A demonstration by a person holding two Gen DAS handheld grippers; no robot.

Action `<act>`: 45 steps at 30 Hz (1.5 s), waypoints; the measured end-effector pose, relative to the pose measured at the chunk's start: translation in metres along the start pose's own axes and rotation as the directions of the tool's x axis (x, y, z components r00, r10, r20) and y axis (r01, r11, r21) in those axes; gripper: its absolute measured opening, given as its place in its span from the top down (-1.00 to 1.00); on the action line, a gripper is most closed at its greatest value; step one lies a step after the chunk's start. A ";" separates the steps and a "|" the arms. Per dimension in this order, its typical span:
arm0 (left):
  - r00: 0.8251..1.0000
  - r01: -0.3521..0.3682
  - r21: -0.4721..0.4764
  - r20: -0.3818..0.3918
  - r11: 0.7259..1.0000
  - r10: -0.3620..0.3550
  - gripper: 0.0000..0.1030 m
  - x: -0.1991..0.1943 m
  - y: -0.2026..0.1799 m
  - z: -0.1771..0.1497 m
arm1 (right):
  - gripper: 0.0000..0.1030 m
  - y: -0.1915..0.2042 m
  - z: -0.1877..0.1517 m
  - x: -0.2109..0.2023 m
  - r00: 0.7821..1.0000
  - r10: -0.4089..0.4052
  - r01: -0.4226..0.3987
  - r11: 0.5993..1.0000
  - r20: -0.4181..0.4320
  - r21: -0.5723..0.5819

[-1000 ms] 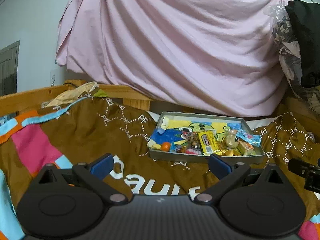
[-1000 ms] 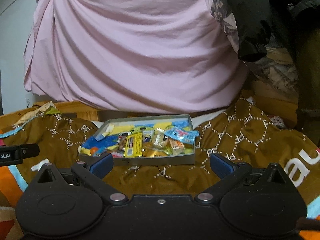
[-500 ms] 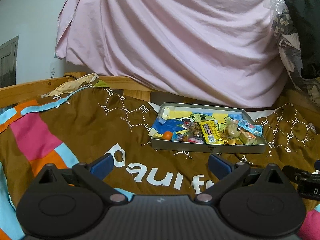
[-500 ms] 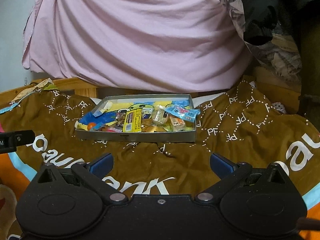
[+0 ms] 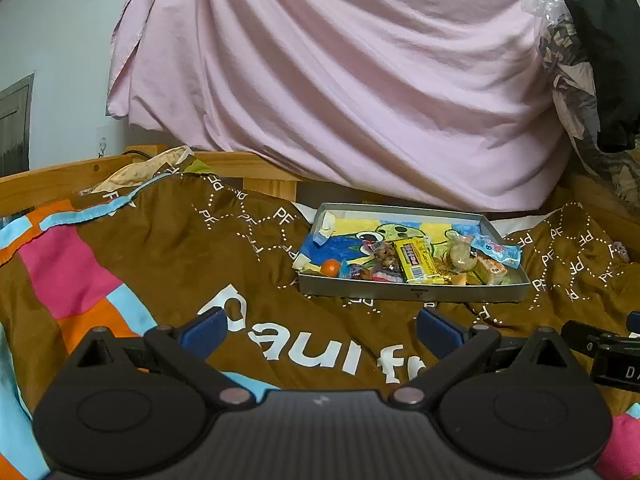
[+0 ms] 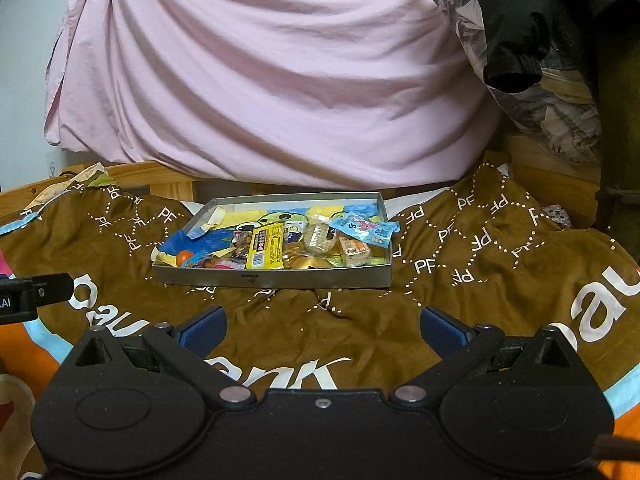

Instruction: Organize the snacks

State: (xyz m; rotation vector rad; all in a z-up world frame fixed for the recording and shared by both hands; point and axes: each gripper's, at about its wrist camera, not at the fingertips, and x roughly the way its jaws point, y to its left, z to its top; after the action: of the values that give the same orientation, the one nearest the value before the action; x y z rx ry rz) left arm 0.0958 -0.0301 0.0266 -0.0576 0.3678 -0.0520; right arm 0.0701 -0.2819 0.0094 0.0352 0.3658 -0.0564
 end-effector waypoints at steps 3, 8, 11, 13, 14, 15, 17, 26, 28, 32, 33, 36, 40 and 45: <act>1.000 -0.001 -0.001 0.000 1.000 0.000 -0.99 0.000 0.000 0.000 | -0.99 0.000 0.000 0.000 1.000 0.000 0.000 1.000 -0.001 -0.003; 1.000 -0.005 -0.008 -0.001 1.000 0.005 -0.99 0.000 0.001 0.000 | -0.99 0.000 0.000 0.000 1.000 0.004 -0.004 1.000 -0.001 -0.007; 1.000 -0.008 -0.010 -0.001 1.000 0.008 -0.99 0.000 0.002 0.000 | -0.99 0.000 0.000 0.000 1.000 0.003 -0.003 1.000 -0.002 -0.006; 1.000 -0.008 -0.010 -0.001 1.000 0.008 -0.99 0.000 0.002 0.000 | -0.99 0.000 0.000 0.000 1.000 0.004 -0.004 1.000 -0.003 -0.006; 1.000 -0.009 -0.009 -0.002 1.000 0.009 -0.99 0.000 0.002 0.000 | -0.99 0.001 0.000 0.000 1.000 0.004 -0.004 1.000 -0.003 -0.006; 1.000 -0.009 -0.008 -0.003 1.000 0.009 -0.99 0.000 0.002 0.000 | -0.99 0.001 0.000 0.000 1.000 0.003 -0.003 1.000 -0.003 -0.007; 1.000 -0.009 -0.005 -0.003 1.000 0.009 -0.99 0.000 0.002 -0.001 | -0.99 0.001 0.000 0.000 1.000 0.004 -0.004 1.000 -0.003 -0.007; 1.000 -0.009 -0.004 -0.004 1.000 0.009 -0.99 0.000 0.001 -0.001 | -0.99 0.002 -0.001 0.000 1.000 0.006 -0.006 1.000 -0.008 -0.010; 1.000 -0.009 -0.003 -0.004 1.000 0.009 -0.99 0.000 0.001 -0.001 | -0.99 0.002 -0.001 0.000 1.000 0.006 -0.006 1.000 -0.008 -0.010; 1.000 -0.010 -0.004 -0.004 1.000 0.009 -0.99 0.000 0.001 -0.001 | -0.99 0.002 -0.002 0.001 1.000 0.009 -0.009 1.000 -0.011 -0.013; 1.000 -0.009 -0.004 -0.004 1.000 0.009 -0.99 0.000 0.001 -0.001 | -0.99 0.002 -0.001 0.001 1.000 0.009 -0.009 1.000 -0.011 -0.012; 1.000 -0.009 -0.002 -0.005 1.000 0.009 -0.99 0.000 0.001 -0.002 | -0.99 0.002 -0.002 0.001 1.000 0.008 -0.009 1.000 -0.012 -0.013; 1.000 -0.008 -0.002 -0.005 1.000 0.008 -0.99 0.000 0.001 -0.002 | -0.99 0.003 -0.002 0.001 1.000 0.010 -0.010 1.000 -0.013 -0.015; 1.000 -0.029 0.024 -0.009 0.999 0.029 -0.99 0.000 -0.001 -0.003 | -0.99 0.003 -0.002 0.001 1.000 0.009 -0.010 1.000 -0.013 -0.014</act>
State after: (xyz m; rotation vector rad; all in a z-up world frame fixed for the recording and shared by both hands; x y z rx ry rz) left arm 0.0947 -0.0311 0.0237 -0.0288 0.3770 -0.0277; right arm 0.0707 -0.2793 0.0075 0.0231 0.3793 -0.0441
